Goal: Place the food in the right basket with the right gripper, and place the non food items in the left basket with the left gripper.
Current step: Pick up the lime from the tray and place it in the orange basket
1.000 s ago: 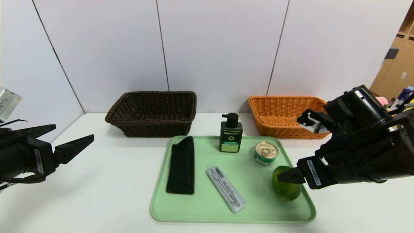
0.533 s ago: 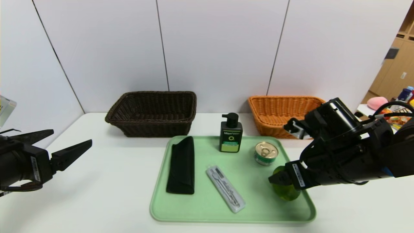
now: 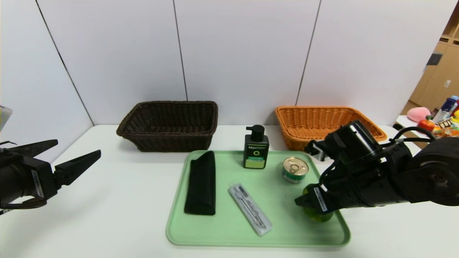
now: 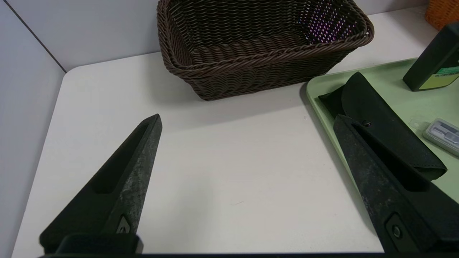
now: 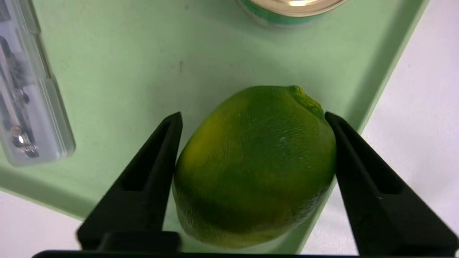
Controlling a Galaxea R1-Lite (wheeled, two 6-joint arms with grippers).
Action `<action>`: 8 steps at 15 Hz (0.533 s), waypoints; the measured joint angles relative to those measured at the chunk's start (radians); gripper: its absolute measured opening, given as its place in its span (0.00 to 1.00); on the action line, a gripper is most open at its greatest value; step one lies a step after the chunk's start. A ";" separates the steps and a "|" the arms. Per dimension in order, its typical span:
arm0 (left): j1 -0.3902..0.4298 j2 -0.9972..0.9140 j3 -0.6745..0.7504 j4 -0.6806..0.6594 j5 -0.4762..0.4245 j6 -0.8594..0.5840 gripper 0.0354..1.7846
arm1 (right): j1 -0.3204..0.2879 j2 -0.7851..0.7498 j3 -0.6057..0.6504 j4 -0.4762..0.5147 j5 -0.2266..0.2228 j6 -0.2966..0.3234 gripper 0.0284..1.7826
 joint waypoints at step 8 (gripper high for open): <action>0.001 -0.006 0.002 0.000 0.005 -0.002 0.94 | 0.005 -0.074 -0.006 -0.009 0.001 -0.009 0.57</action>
